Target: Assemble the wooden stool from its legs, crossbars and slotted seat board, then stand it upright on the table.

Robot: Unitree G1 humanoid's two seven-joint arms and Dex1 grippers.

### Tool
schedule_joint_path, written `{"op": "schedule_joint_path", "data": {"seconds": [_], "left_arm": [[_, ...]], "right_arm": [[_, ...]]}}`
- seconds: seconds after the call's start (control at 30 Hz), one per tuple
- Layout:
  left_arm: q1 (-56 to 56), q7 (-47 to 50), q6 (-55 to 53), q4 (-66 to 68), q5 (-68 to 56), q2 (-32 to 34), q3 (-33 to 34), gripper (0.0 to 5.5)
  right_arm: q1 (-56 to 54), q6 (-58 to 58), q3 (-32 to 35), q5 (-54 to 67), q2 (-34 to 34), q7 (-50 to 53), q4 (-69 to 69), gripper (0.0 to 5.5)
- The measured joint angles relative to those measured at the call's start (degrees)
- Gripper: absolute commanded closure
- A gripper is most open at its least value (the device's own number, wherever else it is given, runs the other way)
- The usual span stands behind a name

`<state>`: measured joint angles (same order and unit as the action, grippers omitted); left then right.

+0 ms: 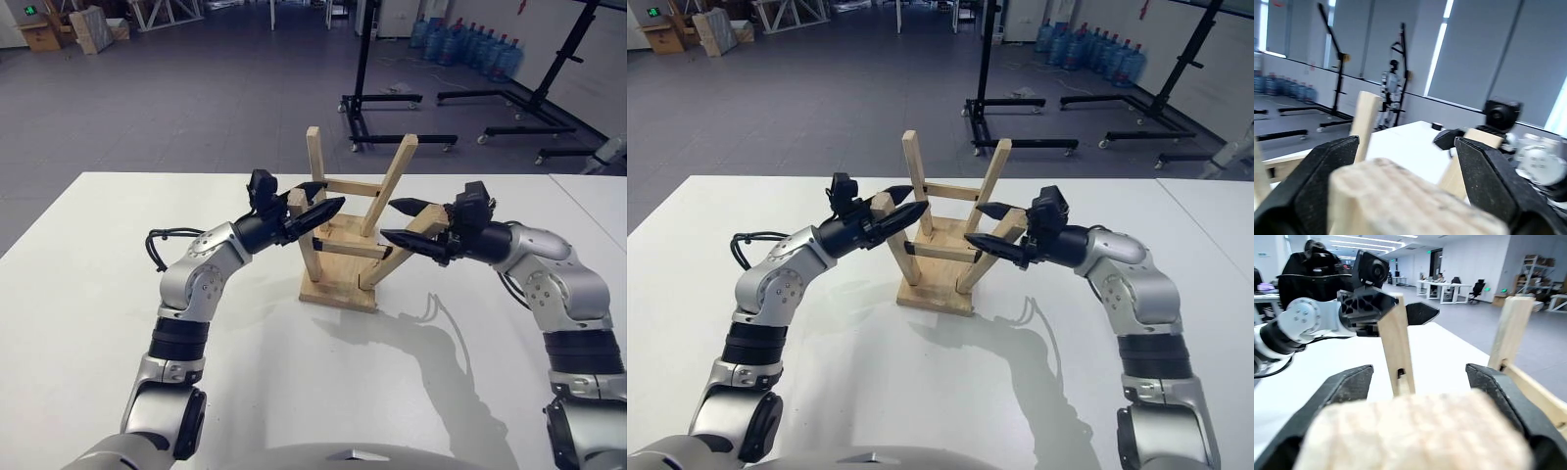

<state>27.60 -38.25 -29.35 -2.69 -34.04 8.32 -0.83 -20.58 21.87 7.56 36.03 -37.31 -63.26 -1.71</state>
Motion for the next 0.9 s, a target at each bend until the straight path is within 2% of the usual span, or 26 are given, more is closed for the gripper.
{"op": "schedule_joint_path", "data": {"seconds": [0.07, 0.27, 0.4, 0.5, 0.67, 0.73, 0.8, 0.9], "left_arm": [[-0.1, 3.9, 0.0, -2.2, 0.9, -1.7, -0.2, 1.94], [-2.1, 7.5, -0.9, -8.2, 0.8, -3.1, -1.1, 1.94], [-2.2, 7.9, -1.8, -10.6, -0.5, -3.4, -1.3, 1.94], [-2.4, 7.8, -3.0, -12.2, -1.7, -3.5, -1.8, 1.94], [-3.0, 7.7, -4.0, -13.0, -2.9, -4.1, -3.6, 1.94], [-3.0, 7.9, -4.1, -13.4, -3.0, -4.0, -3.8, 1.94], [-3.1, 8.1, -4.2, -13.7, -3.0, -3.9, -3.8, 1.94], [-3.5, 8.5, -4.5, -13.7, -3.1, -3.5, -3.7, 1.94]], "right_arm": [[0.7, -1.1, 2.1, -0.1, 0.3, 2.5, -0.7, 2.02], [-1.2, -2.0, 8.3, 3.5, 4.3, 13.0, -7.6, 2.02], [-3.0, -5.0, 7.1, -1.5, 4.0, 15.8, -9.1, 2.02], [-3.0, -8.4, 4.4, -10.4, 2.3, 19.5, -10.0, 2.02], [-4.3, -9.8, 1.5, -17.8, 2.2, 26.3, -16.6, 2.02], [-4.8, -9.9, -1.5, -22.1, 2.7, 29.1, -21.4, 2.02], [-3.3, -11.1, -7.5, -29.6, 3.6, 32.1, -25.7, 2.02], [-0.2, -14.0, -12.0, -41.4, 5.8, 39.5, -26.3, 2.02]]}}
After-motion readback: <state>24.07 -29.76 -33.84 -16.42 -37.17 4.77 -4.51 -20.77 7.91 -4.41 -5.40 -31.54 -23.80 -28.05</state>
